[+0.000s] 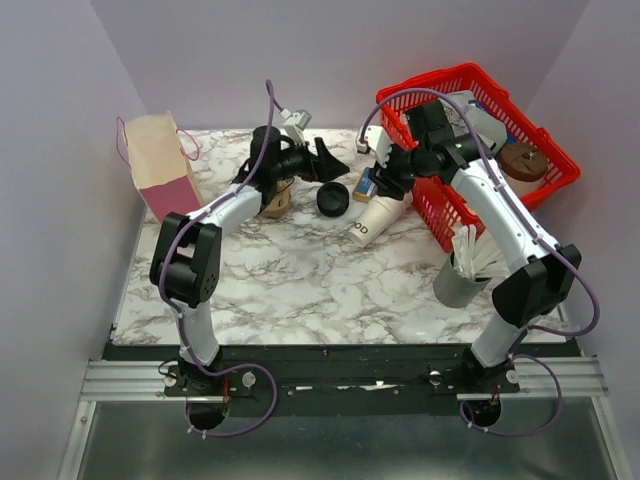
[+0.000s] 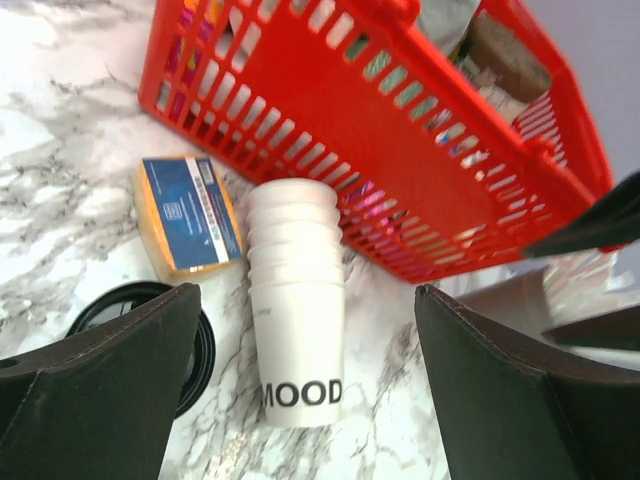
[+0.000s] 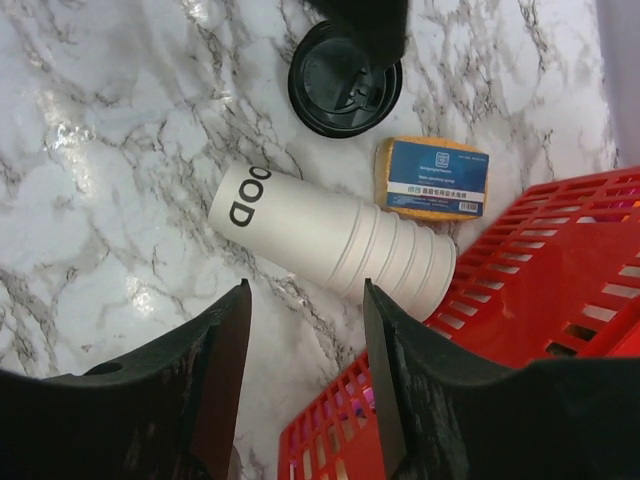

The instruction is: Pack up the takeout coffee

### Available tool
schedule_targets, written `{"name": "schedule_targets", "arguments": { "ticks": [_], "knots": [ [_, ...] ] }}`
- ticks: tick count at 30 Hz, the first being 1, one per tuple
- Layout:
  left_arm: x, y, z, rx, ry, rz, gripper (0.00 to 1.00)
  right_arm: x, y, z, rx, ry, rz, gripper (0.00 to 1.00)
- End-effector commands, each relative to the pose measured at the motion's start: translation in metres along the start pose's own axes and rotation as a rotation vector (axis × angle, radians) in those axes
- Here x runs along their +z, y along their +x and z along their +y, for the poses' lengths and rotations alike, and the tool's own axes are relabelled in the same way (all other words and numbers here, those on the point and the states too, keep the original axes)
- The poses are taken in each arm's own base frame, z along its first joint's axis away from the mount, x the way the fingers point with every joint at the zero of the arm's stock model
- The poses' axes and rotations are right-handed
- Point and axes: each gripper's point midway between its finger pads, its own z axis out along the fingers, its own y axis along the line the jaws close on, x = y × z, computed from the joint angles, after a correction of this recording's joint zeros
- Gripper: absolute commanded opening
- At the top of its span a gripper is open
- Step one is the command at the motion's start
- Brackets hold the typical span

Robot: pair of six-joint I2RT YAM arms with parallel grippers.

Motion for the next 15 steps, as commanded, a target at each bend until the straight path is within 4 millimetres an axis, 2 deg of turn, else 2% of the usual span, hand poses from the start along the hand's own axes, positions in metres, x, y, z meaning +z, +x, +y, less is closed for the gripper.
{"name": "schedule_targets", "arguments": {
  "ticks": [1, 3, 5, 6, 8, 10, 11, 12, 14, 15],
  "knots": [
    [0.0, 0.04, -0.001, 0.156, -0.007, 0.143, 0.95, -0.002, -0.007, -0.033, 0.13, 0.133, -0.034, 0.57],
    [0.001, 0.052, 0.001, 0.195, -0.024, 0.184, 0.97, -0.011, -0.008, -0.047, 0.178, 0.196, -0.046, 0.57],
    [0.005, 0.075, 0.0, 0.251, -0.024, 0.262, 0.99, -0.021, -0.008, -0.058, 0.224, 0.249, -0.065, 0.57],
    [0.009, 0.074, 0.001, 0.277, -0.044, 0.271, 0.99, -0.031, -0.009, -0.064, 0.237, 0.287, -0.074, 0.58],
    [0.014, 0.096, -0.003, 0.297, -0.05, 0.346, 0.99, -0.045, -0.011, -0.074, 0.28, 0.341, -0.103, 0.59],
    [0.022, 0.101, -0.001, 0.319, -0.103, 0.361, 0.99, -0.06, -0.017, -0.08, 0.298, 0.385, -0.127, 0.6],
    [0.026, 0.11, 0.002, 0.318, -0.111, 0.381, 0.99, -0.066, -0.018, -0.082, 0.315, 0.398, -0.137, 0.61],
    [0.033, 0.113, -0.006, 0.336, -0.098, 0.385, 0.99, -0.07, -0.02, -0.083, 0.319, 0.406, -0.144, 0.62],
    [0.04, 0.124, -0.003, 0.334, -0.114, 0.407, 0.99, -0.082, -0.024, -0.081, 0.327, 0.425, -0.165, 0.63],
    [0.047, 0.126, -0.01, 0.354, -0.106, 0.408, 0.99, -0.086, -0.024, -0.081, 0.333, 0.432, -0.173, 0.64]
  ]
}}
